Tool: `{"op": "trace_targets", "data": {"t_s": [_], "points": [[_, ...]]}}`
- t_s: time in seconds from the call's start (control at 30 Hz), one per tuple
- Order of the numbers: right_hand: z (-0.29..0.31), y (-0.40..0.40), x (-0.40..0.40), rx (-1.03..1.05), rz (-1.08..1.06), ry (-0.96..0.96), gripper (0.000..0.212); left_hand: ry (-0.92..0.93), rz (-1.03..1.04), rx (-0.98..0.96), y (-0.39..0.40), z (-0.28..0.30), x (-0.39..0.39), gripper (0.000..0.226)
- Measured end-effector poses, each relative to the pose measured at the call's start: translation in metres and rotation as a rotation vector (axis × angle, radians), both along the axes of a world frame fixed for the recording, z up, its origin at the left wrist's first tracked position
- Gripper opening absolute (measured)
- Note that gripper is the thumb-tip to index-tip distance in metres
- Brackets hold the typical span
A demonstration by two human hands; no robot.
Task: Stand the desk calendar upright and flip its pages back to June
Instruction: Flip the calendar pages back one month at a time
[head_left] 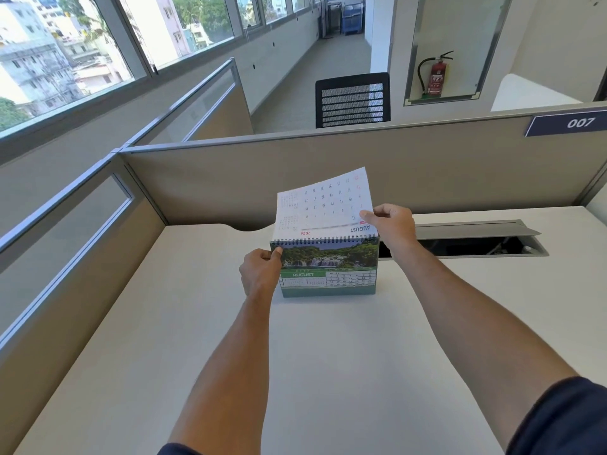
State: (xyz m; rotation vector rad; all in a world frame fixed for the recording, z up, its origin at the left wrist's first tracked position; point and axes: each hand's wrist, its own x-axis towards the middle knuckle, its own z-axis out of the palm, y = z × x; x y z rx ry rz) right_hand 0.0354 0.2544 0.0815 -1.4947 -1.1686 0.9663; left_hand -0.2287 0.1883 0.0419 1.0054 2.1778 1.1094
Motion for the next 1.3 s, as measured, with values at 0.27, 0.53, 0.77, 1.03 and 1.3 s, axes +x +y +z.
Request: {"op": "trace_targets", "data": {"t_s": [0.27,0.53,0.77,1.03,1.3], "points": [[0.000,0.001,-0.006,0.012,-0.088,-0.082,0.037,0.017,-0.013,-0.006,0.002,-0.002,-0.001,0.030],[0.002,-0.002,-0.004,0.079,-0.048,-0.194,0.021,0.010,-0.011,-0.003,0.000,0.002,-0.001,0.031],[0.003,-0.010,-0.011,0.241,-0.056,-0.285,0.030,0.020,-0.027,0.015,-0.003,0.005,0.001,0.032],[0.002,-0.012,-0.003,0.339,-0.061,-0.329,0.012,0.010,-0.033,0.009,-0.003,0.005,0.000,0.034],[0.006,-0.019,0.030,0.226,0.191,0.130,0.016,-0.008,-0.058,-0.016,-0.003,0.006,-0.004,0.040]]}}
